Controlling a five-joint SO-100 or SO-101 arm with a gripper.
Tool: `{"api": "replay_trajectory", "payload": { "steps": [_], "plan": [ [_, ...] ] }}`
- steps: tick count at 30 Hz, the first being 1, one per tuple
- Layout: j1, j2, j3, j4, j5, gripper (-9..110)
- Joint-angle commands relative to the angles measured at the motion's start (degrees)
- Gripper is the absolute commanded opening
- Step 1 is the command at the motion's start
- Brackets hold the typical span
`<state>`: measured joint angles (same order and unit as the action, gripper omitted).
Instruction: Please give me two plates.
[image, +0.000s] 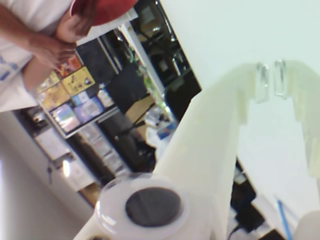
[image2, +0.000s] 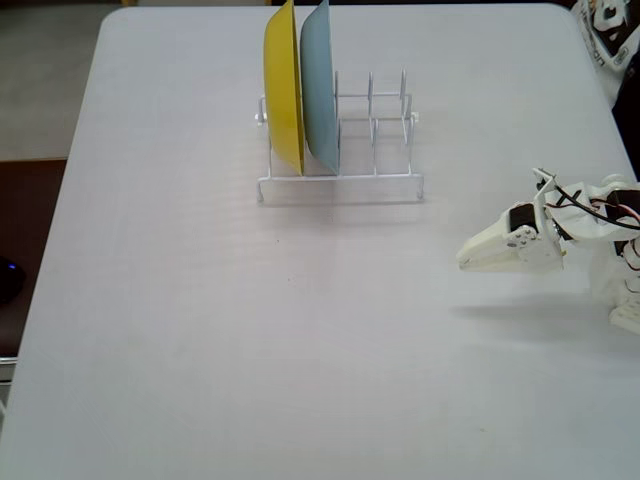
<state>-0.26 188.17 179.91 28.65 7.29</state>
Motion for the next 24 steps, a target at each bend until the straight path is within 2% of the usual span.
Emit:
{"api": "replay_trajectory", "payload": {
  "steps": [1, 24],
  "plan": [
    [1.4, 1.6, -0.3, 0.0, -1.9, 0],
    [1.7, 1.6, -0.2, 5.6, -1.1, 0]
  ]
}}
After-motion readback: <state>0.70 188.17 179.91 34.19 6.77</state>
